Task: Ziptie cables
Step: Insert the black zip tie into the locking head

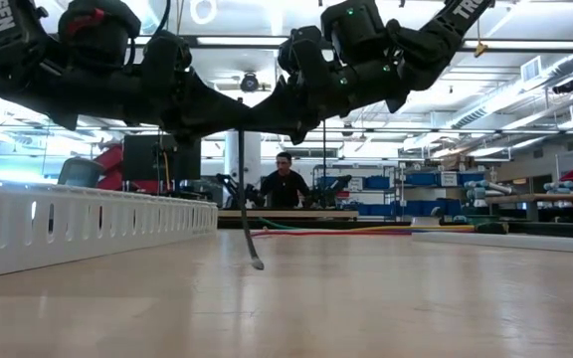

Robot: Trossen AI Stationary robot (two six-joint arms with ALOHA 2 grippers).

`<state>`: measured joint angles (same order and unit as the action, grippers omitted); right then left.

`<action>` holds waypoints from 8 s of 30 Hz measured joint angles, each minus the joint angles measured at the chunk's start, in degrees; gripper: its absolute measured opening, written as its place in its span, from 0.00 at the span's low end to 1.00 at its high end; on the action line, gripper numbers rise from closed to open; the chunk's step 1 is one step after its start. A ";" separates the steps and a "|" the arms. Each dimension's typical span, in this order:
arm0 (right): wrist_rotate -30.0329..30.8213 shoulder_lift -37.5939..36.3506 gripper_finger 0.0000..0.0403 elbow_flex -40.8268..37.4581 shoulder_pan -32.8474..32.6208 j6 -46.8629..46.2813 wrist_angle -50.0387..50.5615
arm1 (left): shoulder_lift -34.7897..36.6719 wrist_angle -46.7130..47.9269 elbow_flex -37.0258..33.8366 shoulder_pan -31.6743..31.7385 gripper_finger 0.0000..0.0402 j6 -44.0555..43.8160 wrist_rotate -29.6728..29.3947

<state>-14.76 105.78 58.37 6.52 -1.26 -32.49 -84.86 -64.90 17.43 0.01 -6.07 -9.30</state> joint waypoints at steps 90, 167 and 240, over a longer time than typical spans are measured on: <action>40.78 10.39 0.27 0.11 -15.44 63.21 5.23 | 0.00 11.05 4.49 23.77 0.00 -12.87 28.50; -2.21 13.33 0.00 3.96 1.20 5.32 -4.09 | 0.03 17.07 7.03 23.77 0.00 10.17 23.77; -7.52 13.00 0.00 0.76 5.70 -34.56 -20.94 | 0.00 -14.99 -8.35 23.50 0.00 26.86 15.23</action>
<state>-22.28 118.78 59.13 12.23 -35.81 -53.44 -84.86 -79.90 9.08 23.51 20.80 5.93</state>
